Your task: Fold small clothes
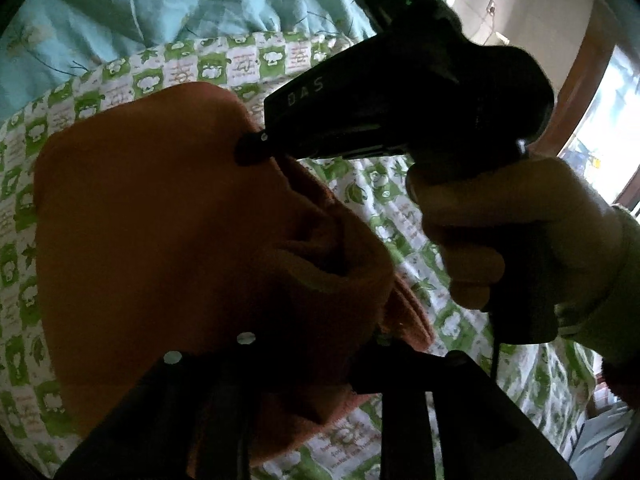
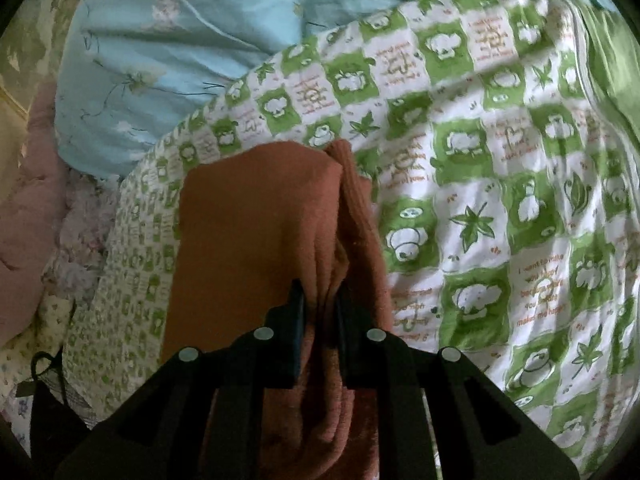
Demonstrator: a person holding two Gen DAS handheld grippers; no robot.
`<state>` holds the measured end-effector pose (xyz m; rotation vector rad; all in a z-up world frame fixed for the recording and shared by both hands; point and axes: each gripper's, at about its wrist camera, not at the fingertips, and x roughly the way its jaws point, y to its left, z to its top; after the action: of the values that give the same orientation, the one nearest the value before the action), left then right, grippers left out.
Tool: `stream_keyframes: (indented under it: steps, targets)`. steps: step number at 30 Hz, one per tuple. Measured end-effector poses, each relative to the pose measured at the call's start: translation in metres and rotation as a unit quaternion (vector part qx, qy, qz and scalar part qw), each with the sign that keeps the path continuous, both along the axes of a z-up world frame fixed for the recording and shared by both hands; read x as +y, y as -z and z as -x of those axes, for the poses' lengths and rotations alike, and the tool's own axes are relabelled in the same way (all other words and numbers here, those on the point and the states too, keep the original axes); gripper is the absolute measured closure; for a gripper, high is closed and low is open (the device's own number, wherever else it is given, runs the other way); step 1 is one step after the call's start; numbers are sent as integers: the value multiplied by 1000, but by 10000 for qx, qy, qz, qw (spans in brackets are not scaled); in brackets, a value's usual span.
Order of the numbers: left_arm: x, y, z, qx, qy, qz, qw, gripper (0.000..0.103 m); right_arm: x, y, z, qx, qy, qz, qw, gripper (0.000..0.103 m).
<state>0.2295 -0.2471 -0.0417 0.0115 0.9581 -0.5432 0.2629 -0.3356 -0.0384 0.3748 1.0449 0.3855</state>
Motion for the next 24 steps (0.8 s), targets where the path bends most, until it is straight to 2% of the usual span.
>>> stream_keyframes:
  steps: [1, 3, 5, 9, 15, 21, 22, 24]
  targets:
    - [0, -1, 1, 26, 22, 29, 10000, 71, -2, 0, 2, -3, 18, -37, 10000, 87]
    - [5, -3, 6, 115, 105, 109, 9998, 58, -4, -3, 3, 46, 96, -104, 9999, 83]
    - [12, -9, 16, 176, 154, 164, 9996, 50, -8, -8, 8, 39, 200, -63, 9998, 74]
    - [38, -17, 31, 240, 39, 159, 9996, 46, -26, -27, 30, -145, 498, -2, 9987, 72]
    - [99, -25, 38, 443, -660, 422, 9959, 40, -29, -35, 62, -149, 589, -221, 9979, 72]
    - [148, -14, 16, 738, -1425, 552, 9855, 35, -8, -15, 62, 103, 460, -153, 9988, 71]
    - [156, -12, 10, 801, -1534, 664, 9827, 34, -8, -13, 62, 104, 510, -151, 9985, 67]
    - [167, -8, -1, 877, -1717, 777, 9782, 29, -10, -14, 62, 4, 627, -128, 9980, 52]
